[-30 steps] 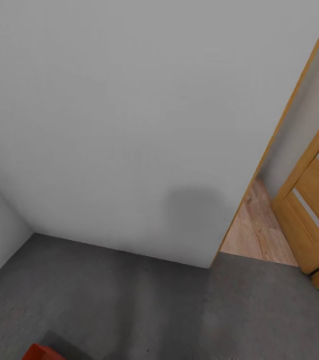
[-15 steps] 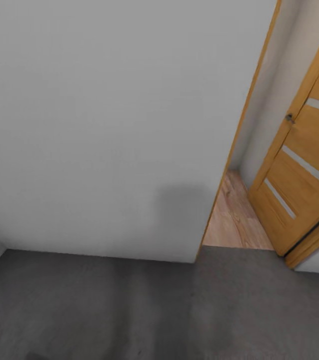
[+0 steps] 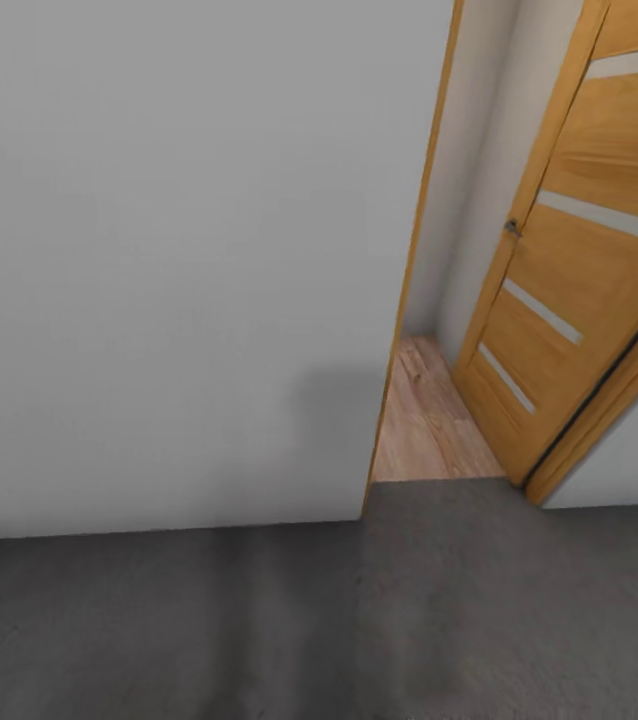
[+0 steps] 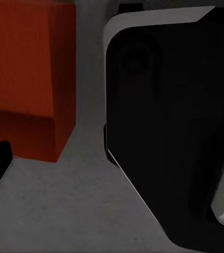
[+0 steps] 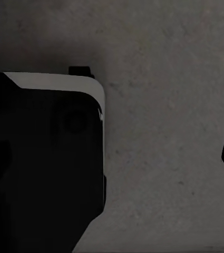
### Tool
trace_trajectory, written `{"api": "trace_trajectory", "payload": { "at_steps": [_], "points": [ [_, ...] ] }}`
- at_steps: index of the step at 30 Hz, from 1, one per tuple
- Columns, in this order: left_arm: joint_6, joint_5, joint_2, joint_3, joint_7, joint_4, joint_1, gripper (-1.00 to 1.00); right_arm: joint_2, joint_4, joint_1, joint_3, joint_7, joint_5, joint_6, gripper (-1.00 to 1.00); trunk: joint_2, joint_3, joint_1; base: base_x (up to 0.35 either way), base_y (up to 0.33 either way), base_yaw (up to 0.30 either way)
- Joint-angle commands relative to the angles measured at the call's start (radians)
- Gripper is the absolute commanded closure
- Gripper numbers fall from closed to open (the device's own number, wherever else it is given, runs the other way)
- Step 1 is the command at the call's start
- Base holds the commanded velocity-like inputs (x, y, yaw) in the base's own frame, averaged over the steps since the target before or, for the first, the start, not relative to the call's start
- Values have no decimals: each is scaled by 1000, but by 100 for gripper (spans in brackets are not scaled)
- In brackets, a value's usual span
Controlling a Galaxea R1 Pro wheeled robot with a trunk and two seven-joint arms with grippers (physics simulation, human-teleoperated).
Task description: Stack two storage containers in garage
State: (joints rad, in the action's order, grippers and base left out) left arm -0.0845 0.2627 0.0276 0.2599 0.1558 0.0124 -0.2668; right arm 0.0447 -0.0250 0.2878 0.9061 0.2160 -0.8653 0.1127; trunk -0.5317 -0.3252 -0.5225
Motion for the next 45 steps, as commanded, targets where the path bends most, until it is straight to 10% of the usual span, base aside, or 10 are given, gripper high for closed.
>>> {"api": "trace_trajectory", "payload": {
  "at_steps": [1,26,45],
  "points": [
    [-4,9,0,9,4,1,0,-100,1,-3,1,8,0,-9,4,-100,-1,-1,0,0,0,-282],
    [-4,9,0,9,4,1,0,-100,-2,-3,1,8,0,-37,4,-100,-1,-1,0,0,0,-267],
    [-4,9,0,9,4,1,0,-100,0,-3,1,8,0,-37,4,-100,-1,27,0,0,0,-14]
  ]
}}
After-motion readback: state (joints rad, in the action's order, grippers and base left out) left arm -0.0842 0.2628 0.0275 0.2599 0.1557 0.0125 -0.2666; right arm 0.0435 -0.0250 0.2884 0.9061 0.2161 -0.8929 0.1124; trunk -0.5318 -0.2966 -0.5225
